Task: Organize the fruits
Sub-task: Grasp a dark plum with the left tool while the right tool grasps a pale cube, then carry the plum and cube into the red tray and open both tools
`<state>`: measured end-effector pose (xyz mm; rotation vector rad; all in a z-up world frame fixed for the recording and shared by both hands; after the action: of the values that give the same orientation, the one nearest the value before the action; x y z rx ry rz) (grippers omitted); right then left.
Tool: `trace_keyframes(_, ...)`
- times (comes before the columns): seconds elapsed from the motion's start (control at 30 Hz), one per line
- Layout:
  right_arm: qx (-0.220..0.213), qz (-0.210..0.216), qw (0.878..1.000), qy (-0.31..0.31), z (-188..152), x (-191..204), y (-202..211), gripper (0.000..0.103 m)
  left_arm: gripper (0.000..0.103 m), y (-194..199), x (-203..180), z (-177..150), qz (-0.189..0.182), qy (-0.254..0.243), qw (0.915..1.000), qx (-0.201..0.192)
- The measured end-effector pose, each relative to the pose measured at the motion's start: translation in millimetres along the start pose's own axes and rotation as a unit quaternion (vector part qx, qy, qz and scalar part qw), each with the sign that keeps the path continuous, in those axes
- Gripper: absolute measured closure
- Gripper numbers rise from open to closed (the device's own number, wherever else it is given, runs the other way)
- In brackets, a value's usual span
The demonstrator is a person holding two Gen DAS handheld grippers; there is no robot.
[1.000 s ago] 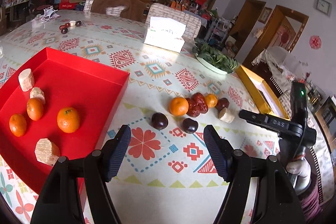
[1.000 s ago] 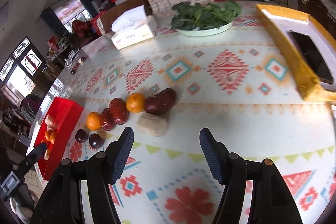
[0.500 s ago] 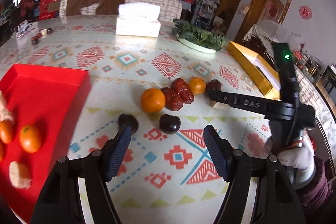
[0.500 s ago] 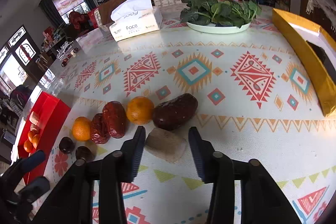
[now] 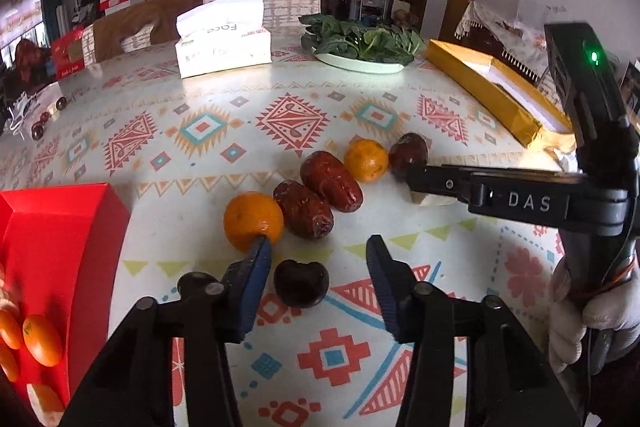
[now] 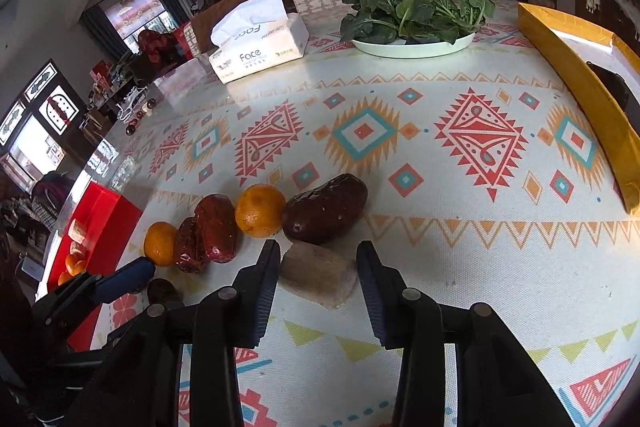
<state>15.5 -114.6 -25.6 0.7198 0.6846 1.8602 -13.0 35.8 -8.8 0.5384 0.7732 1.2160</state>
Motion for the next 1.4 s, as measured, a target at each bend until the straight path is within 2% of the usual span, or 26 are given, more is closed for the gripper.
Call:
trace_keyframes(0.13, -0.001, -0.002, 1.000, -0.003, 0.0, -0.9, 0.1, 0.060, 0.056, -0.8, -0.3, -4.4, 0.009, -0.007, 0.9999, 0.011)
trace_keyframes(0.3, -0.001, -0.006, 1.000, -0.003, -1.4, 0.2, 0.9, 0.060, 0.056, -1.4, 8.9, -8.3, 0.024, 0.009, 0.9993, 0.028)
trace_keyframes(0.47, -0.002, -0.010, 1.000, -0.002, -2.1, 1.2, 1.3, 0.060, 0.056, 0.8, 15.8, -7.0, 0.011, 0.040, 0.9986, 0.033)
trace_keyframes(0.6, -0.002, -0.011, 1.000, -0.001, -2.4, 1.5, 1.6, 0.059, 0.056, -7.5, 12.3, -7.6, 0.031, 0.025, 0.9987, 0.033)
trace_keyframes(0.63, -0.002, -0.011, 1.000, -0.001, -2.5, 1.5, 1.6, 0.059, 0.058, -8.9, 11.2, -8.9, 0.040, 0.016, 0.9987, 0.029)
trace_keyframes(0.73, -0.002, -0.011, 1.000, -0.001, -2.5, 1.6, 1.7, 0.059, 0.078, -2.2, 11.0, -7.3, 0.054, 0.006, 0.9985, 0.006)
trace_keyframes(1.0, -0.009, -0.013, 1.000, -0.001, -2.3, 1.3, 4.5, 0.060, 0.078, 17.5, 27.4, -8.1, 0.017, 0.061, 0.9980, -0.009)
trace_keyframes(1.17, -0.038, -0.008, 0.999, -0.003, -0.7, 3.0, 15.7, 0.060, 0.078, 44.8, 47.2, -9.3, -0.012, 0.109, 0.9936, -0.028)
trace_keyframes(1.3, -0.054, -0.006, 0.998, 0.011, 2.5, 17.5, 25.5, 0.060, 0.078, 79.1, 78.2, -10.6, -0.004, 0.133, 0.9894, -0.058)
trace_keyframes(1.4, -0.055, 0.018, 0.998, 0.017, 2.0, 38.5, 31.2, 0.060, 0.078, 99.3, 107.0, -13.5, 0.008, 0.155, 0.9850, -0.075)
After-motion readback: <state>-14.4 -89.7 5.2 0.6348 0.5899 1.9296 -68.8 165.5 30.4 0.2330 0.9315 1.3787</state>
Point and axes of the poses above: each gripper's, at about its wrist camera, not at the fingertips, and y roughly against the way its jaws point, x to its left, z to its top, the point moved 4 cm from there along -y, roughly the way its jaws point, and after that the axes turned 14 degrees about y, right-handed, at the moved point
